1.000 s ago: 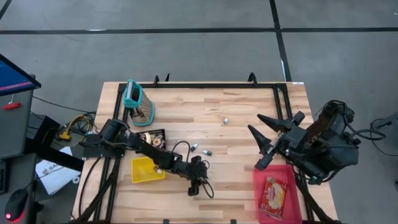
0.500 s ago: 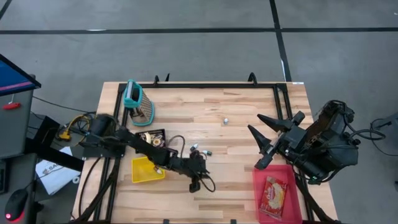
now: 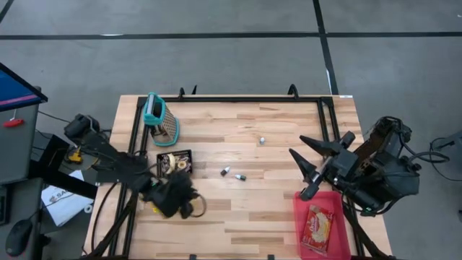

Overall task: Pick & Place Food Item
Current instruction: Put the red food coloring bottle into the yellow bin

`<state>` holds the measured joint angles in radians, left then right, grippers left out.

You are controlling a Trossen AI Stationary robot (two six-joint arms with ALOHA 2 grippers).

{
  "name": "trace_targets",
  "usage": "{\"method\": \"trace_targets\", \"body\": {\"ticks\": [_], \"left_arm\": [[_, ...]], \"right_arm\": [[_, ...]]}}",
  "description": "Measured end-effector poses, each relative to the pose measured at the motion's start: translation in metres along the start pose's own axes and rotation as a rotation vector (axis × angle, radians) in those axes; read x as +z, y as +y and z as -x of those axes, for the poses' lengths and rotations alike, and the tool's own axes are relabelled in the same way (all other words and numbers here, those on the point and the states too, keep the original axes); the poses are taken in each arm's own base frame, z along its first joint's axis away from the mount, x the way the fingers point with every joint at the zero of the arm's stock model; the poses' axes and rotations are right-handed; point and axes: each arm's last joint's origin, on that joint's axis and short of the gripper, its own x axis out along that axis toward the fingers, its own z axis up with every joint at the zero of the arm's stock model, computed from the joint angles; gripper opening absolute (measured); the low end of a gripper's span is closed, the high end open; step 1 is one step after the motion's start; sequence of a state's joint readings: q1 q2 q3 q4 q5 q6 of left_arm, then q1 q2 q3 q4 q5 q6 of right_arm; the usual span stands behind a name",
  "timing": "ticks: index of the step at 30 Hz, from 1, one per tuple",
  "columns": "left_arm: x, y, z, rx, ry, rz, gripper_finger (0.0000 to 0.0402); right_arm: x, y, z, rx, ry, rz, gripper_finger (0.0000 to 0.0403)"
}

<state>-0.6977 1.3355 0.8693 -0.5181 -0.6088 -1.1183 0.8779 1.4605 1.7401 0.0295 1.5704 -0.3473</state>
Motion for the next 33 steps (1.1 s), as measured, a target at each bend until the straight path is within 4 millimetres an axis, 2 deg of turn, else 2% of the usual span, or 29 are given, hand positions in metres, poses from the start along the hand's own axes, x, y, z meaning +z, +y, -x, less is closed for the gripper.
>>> {"method": "trace_targets", "body": {"ticks": [3,8,20,33], "left_arm": [[-0.019,0.009,0.013,0.062,0.003,0.057,0.0054],[-0.035,0.019,0.010,0.189,0.019,0.121,0.0055],[-0.050,0.023,-0.027,0.370,0.032,0.142,0.0082],[-0.050,0.023,-0.026,0.367,0.045,0.174,0.0085]], "right_arm": [[0.000,0.000,0.000,-0.001,0.000,0.002,0.0187],[-0.001,0.000,-0.004,-0.014,0.001,0.015,0.0187],[-0.001,-0.001,-0.008,-0.030,0.002,0.019,0.0187],[-0.001,-0.001,-0.008,-0.029,0.001,0.011,0.0187]]}}
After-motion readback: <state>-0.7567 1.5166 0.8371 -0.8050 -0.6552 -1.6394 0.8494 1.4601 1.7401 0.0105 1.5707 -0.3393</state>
